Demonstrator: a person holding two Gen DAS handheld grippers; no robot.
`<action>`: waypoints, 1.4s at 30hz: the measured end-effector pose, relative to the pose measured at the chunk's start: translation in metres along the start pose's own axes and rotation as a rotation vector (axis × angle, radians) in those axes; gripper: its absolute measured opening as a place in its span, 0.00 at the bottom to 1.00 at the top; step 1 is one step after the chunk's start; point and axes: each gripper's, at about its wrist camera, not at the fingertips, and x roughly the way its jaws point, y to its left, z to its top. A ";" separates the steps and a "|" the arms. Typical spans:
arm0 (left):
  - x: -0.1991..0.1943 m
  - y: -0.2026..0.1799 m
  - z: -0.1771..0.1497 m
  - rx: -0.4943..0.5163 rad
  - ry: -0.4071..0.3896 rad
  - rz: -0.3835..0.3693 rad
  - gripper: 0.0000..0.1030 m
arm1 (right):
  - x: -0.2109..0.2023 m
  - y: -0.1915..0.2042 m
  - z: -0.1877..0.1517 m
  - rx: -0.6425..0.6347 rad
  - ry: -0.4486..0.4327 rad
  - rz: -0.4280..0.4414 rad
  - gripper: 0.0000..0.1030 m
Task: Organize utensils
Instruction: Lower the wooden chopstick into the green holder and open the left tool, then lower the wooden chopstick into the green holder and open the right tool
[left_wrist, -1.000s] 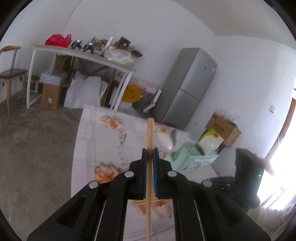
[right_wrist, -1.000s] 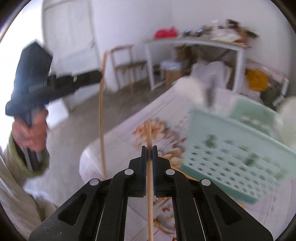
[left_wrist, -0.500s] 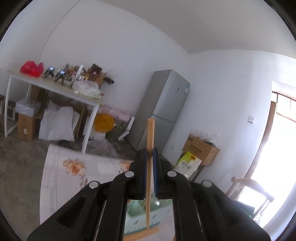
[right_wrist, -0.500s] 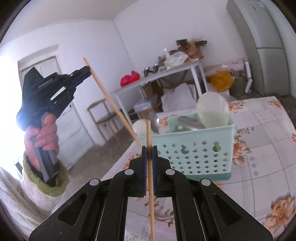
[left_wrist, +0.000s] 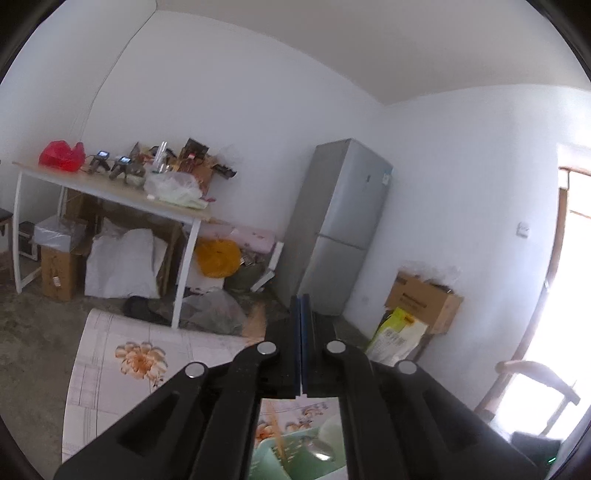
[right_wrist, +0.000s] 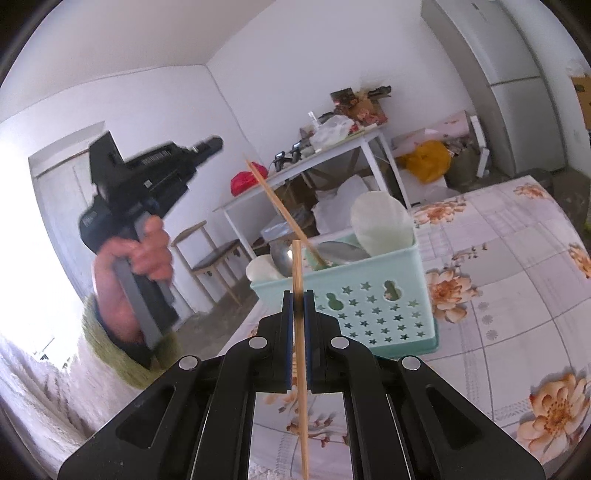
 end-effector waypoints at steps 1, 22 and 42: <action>0.004 0.002 -0.007 -0.008 0.004 0.000 0.00 | 0.000 -0.001 0.000 0.004 0.000 0.000 0.03; -0.037 0.029 -0.081 0.014 0.187 0.072 0.64 | -0.007 0.001 0.012 0.023 -0.024 -0.026 0.03; -0.062 0.055 -0.164 0.037 0.455 0.217 0.94 | 0.011 0.055 0.115 -0.243 -0.164 0.011 0.03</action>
